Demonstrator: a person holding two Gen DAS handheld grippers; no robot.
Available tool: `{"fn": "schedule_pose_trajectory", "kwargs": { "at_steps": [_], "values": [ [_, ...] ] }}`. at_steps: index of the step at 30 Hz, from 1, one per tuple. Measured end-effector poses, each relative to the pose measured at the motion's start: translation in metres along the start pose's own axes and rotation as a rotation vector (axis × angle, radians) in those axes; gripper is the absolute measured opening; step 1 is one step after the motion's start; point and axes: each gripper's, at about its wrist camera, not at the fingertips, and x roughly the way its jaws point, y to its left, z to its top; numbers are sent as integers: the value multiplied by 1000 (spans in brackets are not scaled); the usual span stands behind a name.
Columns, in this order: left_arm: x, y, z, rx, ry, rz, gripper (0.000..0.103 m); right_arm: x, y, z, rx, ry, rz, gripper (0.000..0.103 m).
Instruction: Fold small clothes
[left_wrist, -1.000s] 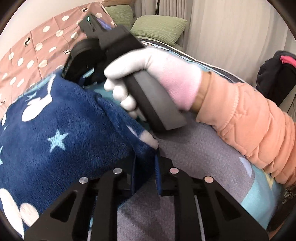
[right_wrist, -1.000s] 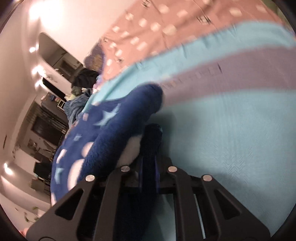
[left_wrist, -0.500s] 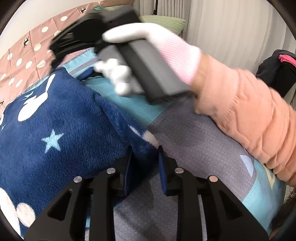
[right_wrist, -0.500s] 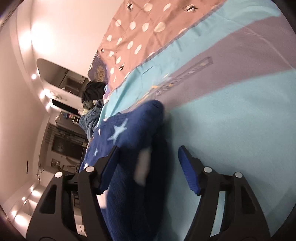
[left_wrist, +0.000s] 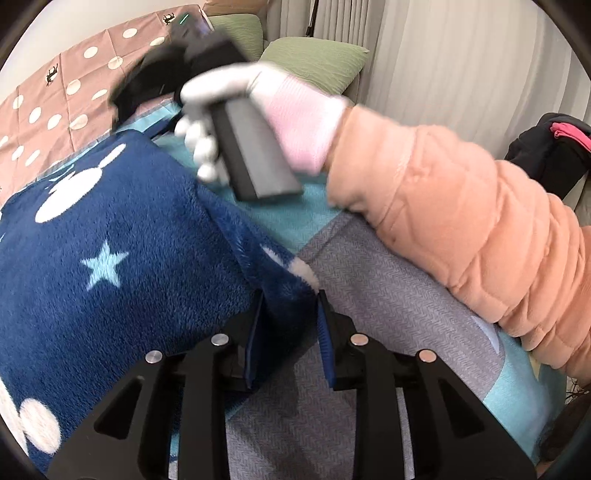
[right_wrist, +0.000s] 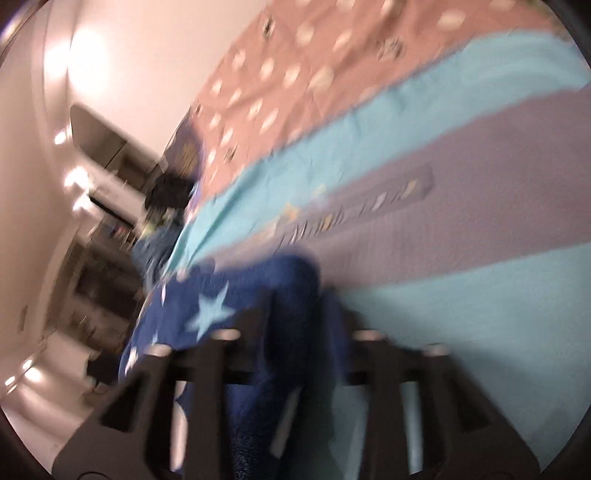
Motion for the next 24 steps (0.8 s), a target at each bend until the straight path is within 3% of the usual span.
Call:
{"fn": "schedule_pose_trajectory", "kwargs": {
  "at_steps": [2, 4, 5, 8, 13, 14, 15, 17, 19, 21, 24],
  "values": [
    [-3, -2, 0, -6, -4, -6, 32, -26, 8, 0, -12, -34, 17, 52],
    [-8, -2, -2, -4, -18, -14, 38, -49, 15, -10, -31, -2, 57, 36],
    [-13, -2, -2, -4, -22, -12, 39, -60, 21, -21, -56, 32, 71, 33],
    [-31, -6, -5, -18, -58, -14, 39, -87, 38, -69, -154, 116, 82, 27],
    [-78, 28, -27, -124, -103, 95, 40, -121, 46, -152, -197, 212, 174, 23],
    [-86, 40, -35, -160, -103, 129, 40, -116, 43, -165, -205, 240, 94, 15],
    [-91, 50, -42, -190, -104, 159, 40, -113, 40, -174, -240, 222, 15, 0],
    [-108, 80, -67, -288, -102, 247, 40, -116, 35, -174, -213, 194, 7, 0],
    [-128, 93, -90, -374, -127, 261, 40, -124, 39, -170, -175, 181, -23, 0],
    [-147, 101, -104, -409, -140, 343, 40, -138, 59, -172, -247, 135, -70, 8],
    [-165, 127, -130, -501, -136, 418, 42, -136, 67, -184, -254, 170, -29, 12]
  ]
}}
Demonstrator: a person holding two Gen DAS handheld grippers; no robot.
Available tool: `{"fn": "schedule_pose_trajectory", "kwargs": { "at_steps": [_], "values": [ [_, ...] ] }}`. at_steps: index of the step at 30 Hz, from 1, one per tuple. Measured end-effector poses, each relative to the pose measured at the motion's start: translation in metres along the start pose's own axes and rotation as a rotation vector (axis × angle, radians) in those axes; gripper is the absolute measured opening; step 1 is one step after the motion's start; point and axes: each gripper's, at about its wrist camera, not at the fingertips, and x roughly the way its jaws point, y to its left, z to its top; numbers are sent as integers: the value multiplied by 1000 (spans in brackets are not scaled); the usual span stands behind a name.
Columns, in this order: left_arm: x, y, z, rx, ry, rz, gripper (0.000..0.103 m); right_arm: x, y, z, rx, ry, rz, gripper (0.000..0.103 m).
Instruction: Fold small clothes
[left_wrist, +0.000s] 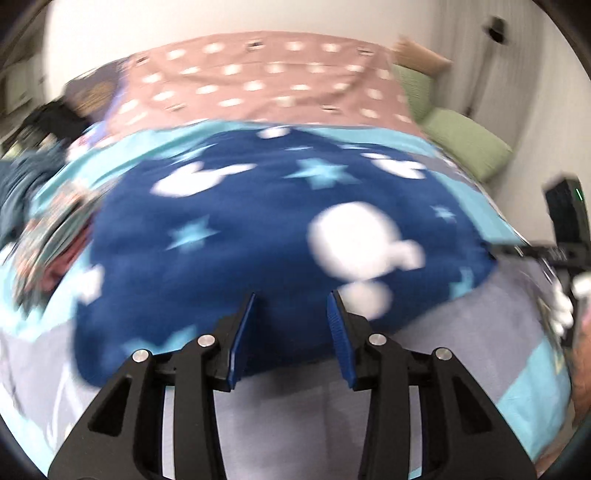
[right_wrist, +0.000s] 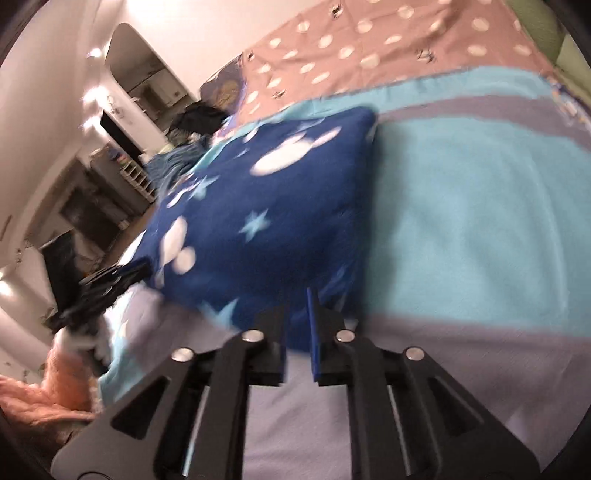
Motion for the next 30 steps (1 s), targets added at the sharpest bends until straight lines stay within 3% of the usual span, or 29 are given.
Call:
{"fn": "schedule_pose_trajectory", "kwargs": {
  "at_steps": [1, 2, 5, 8, 10, 14, 17, 19, 22, 26, 30],
  "values": [
    [3, 15, -4, -26, 13, 42, 42, 9, -5, -6, 26, 31, -44, 0],
    [8, 29, -8, -53, 24, 63, 42, 17, -12, -12, 50, 41, -88, 0],
    [-3, 52, -14, -173, 2, -25, 41, 4, -13, -14, 125, -7, -85, 0],
    [-20, 57, -13, -153, -54, -10, 45, -13, 23, -10, -1, -69, -220, 18],
    [-32, 64, -18, -175, -99, -12, 54, -14, 49, -6, -86, -68, -266, 27],
    [-41, 106, -31, -280, -136, -17, 54, -3, 105, -4, -232, -60, -277, 34],
    [-43, 134, -46, -339, -140, -90, 54, 21, 153, -9, -357, -56, -265, 37],
    [-41, 142, -51, -335, -135, -132, 49, 41, 184, -15, -436, -37, -241, 44],
    [-36, 149, -52, -320, -135, -220, 43, 80, 234, -23, -555, 25, -200, 45],
    [-21, 154, -44, -304, -118, -291, 43, 111, 273, -26, -610, 79, -187, 45],
    [-4, 157, -40, -315, -100, -347, 43, 126, 287, -12, -592, 92, -199, 48]
  ]
}}
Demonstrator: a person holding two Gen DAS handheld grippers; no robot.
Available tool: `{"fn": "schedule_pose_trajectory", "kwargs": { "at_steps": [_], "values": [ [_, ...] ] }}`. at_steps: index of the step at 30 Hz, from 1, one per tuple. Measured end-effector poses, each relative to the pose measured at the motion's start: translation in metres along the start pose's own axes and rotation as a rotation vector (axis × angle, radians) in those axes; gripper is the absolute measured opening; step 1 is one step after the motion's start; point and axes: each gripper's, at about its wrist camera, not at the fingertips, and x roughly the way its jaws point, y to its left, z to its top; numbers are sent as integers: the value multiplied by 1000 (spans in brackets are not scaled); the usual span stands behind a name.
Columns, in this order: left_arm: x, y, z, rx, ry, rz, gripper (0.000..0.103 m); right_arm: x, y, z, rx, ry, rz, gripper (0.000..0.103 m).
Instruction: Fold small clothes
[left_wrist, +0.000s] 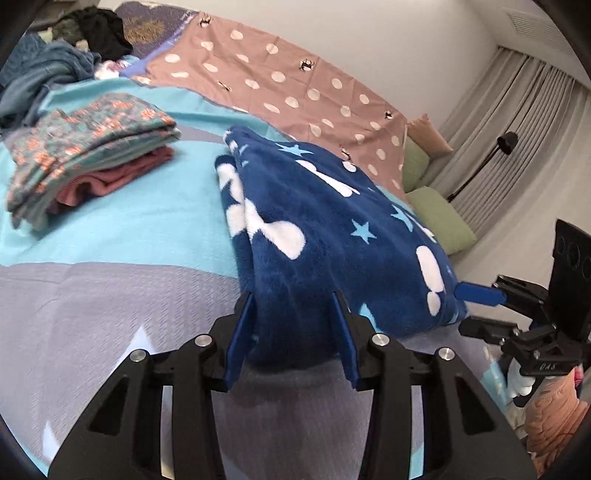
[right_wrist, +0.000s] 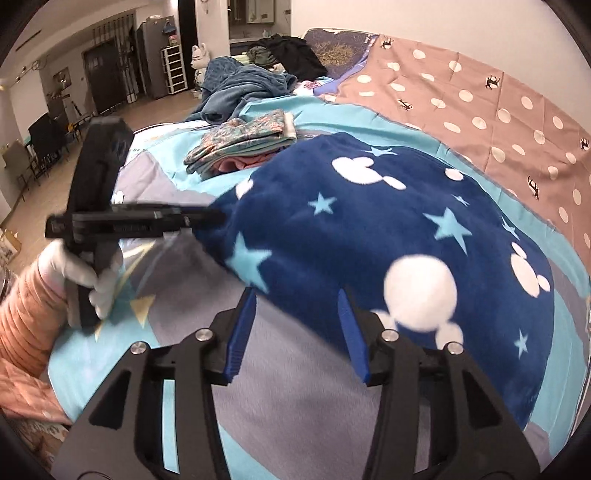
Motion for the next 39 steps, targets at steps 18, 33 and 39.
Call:
{"fn": "schedule_pose_trajectory", "kwargs": {
  "at_steps": [18, 33, 39],
  "values": [
    [-9, 17, -13, -77, -40, -184, 18, 137, 34, 193, -180, 184, -56, 39],
    [-11, 32, -24, -162, 1, -111, 46, 251, 71, 194, -317, 561, -291, 50],
    [-1, 33, -26, -156, 55, -172, 17, 277, 67, 190, -325, 550, -387, 7]
  ]
}}
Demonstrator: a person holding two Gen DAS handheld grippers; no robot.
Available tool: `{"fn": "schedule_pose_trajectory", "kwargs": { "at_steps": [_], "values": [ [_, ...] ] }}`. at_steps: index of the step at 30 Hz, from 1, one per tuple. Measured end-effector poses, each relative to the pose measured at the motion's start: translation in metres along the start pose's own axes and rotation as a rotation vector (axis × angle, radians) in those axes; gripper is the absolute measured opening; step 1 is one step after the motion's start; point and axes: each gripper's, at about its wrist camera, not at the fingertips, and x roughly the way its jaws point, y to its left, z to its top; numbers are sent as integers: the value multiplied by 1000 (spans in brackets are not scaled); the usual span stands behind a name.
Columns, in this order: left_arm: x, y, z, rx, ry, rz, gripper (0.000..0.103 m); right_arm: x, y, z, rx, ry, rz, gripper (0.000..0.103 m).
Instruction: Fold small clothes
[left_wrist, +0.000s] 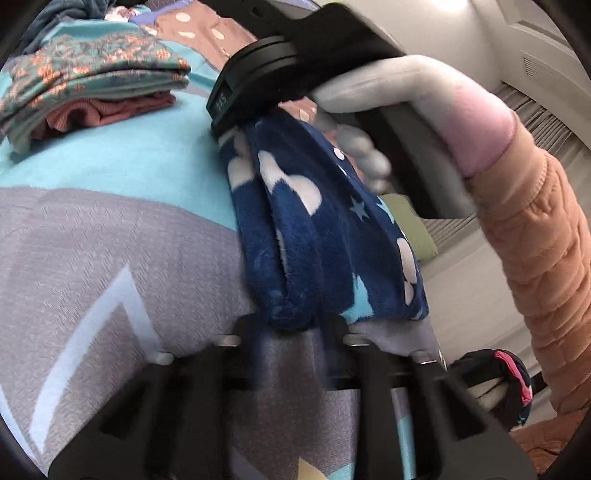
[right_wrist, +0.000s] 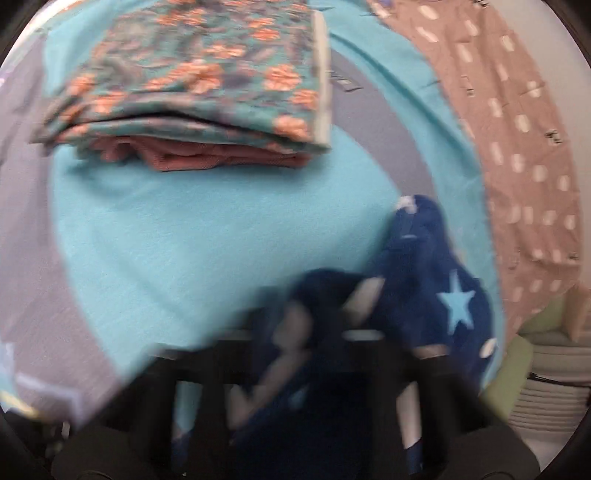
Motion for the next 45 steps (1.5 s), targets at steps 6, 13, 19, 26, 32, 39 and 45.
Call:
{"fn": "schedule_pose_trajectory", "kwargs": {
  "at_steps": [6, 13, 19, 26, 32, 39, 45],
  "values": [
    [-4, -14, -4, 70, -4, 29, 14, 10, -36, 11, 188, -129, 137, 0],
    [-29, -5, -6, 36, -51, -22, 16, -37, -81, 4, 317, -258, 272, 38],
    [-23, -28, 7, 133, -98, 33, 41, -34, -95, -7, 292, -162, 185, 53],
    [-5, -31, 16, 164, -58, 20, 7, 8, -76, 0, 298, -93, 128, 15],
    [-16, -20, 2, 148, -39, 36, 7, -32, -80, -8, 338, -268, 221, 13],
    [-16, -16, -2, 124, -4, 96, 9, 20, -66, -8, 263, -228, 268, 34],
    [-45, -24, 8, 133, -101, 88, 8, -57, -117, -73, 374, -433, 354, 54]
  ]
}}
